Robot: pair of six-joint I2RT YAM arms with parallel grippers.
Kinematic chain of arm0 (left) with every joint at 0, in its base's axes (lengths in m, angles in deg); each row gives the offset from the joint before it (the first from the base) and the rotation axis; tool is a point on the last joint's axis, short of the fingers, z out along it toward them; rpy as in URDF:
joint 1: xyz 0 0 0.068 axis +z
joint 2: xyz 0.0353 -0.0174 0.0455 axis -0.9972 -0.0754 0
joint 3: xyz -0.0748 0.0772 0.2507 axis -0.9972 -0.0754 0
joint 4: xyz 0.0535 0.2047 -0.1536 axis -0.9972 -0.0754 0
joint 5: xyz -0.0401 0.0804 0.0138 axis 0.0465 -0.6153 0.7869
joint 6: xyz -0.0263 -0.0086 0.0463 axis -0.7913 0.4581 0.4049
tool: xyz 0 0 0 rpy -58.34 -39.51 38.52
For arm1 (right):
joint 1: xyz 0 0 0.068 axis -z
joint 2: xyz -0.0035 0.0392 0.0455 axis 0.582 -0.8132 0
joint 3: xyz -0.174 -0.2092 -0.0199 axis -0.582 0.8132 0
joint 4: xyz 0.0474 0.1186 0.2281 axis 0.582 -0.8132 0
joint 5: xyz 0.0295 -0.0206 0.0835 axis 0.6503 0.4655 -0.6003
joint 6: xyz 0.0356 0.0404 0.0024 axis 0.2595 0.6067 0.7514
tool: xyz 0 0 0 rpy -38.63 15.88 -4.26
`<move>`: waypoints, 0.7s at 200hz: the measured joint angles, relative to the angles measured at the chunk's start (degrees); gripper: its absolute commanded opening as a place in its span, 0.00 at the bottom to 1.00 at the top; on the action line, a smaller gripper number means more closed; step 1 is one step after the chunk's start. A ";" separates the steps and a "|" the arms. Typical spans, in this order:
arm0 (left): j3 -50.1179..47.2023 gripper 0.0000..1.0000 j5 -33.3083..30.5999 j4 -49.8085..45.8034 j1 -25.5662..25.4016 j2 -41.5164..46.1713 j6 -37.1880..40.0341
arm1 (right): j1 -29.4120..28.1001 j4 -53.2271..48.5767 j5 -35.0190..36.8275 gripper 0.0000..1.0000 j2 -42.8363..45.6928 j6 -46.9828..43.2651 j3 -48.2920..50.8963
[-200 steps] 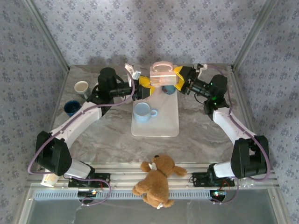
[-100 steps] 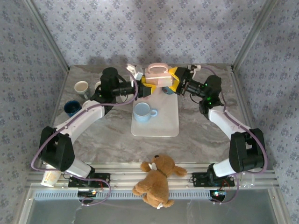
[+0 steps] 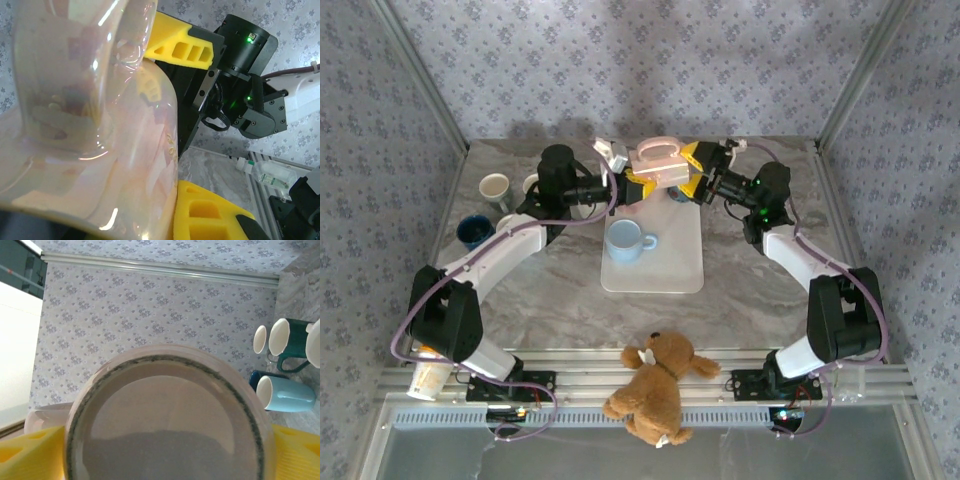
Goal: Turn the mug right side up
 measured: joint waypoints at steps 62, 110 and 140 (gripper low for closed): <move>-0.44 0.00 -0.20 -0.85 0.02 -0.07 -0.39 | 2.25 -10.56 0.22 1.00 3.96 -8.35 0.07; -0.96 0.00 -0.76 -4.31 0.31 -0.07 0.02 | 7.17 -19.91 2.38 1.00 11.34 -16.81 1.53; -0.96 0.00 -2.08 -9.01 0.50 0.02 1.73 | 9.79 -31.08 5.42 1.00 18.49 -26.88 1.55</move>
